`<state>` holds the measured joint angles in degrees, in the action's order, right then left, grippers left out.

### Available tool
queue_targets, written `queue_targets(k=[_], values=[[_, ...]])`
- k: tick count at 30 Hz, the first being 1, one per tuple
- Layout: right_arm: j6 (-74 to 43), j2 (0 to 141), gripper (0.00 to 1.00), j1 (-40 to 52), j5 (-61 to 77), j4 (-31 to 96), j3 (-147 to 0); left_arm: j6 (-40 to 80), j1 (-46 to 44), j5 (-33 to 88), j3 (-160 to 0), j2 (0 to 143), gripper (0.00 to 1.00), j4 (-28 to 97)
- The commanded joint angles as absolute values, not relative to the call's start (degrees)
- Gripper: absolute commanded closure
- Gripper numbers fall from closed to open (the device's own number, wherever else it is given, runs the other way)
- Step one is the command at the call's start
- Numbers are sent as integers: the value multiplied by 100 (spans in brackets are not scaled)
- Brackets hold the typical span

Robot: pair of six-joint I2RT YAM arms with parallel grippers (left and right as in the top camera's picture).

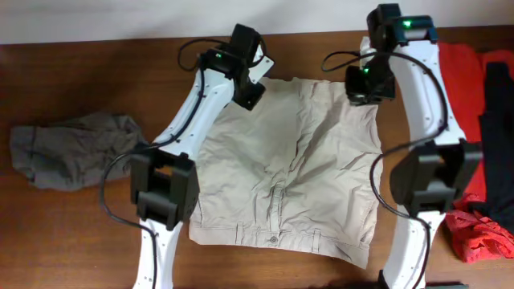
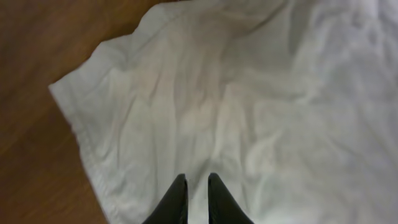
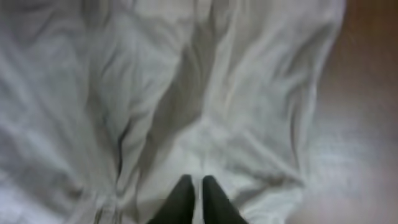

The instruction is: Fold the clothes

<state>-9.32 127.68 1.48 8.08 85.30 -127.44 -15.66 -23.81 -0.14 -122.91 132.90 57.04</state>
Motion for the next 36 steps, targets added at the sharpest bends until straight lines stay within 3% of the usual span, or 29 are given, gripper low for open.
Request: queue_targets(k=[1, 13, 19, 28, 33, 36], values=[[-1041, 13235, 95, 110, 834, 8270, -12737, -1680, -2307, 97, -12293, 13614, 87, 5424], [-1103, 14287, 96, 110, 493, 7380, -12737, -1680, -2038, 108, -12293, 14407, 88, 5004], [-1103, 14486, 96, 71, -342, 7076, -12726, -1680, -1656, -137, -12293, 14534, 88, 4895], [-1162, 14663, 96, -434, -541, 6477, -12731, -1680, -972, -128, -12293, 14538, 88, 4705], [95, 14612, 94, -611, 388, 6326, -12923, -1614, -998, -119, -12556, 14521, 83, 4716], [235, 14449, 92, -652, 749, 6449, -13174, -1612, -1066, -126, -12975, 14400, 78, 4847]])
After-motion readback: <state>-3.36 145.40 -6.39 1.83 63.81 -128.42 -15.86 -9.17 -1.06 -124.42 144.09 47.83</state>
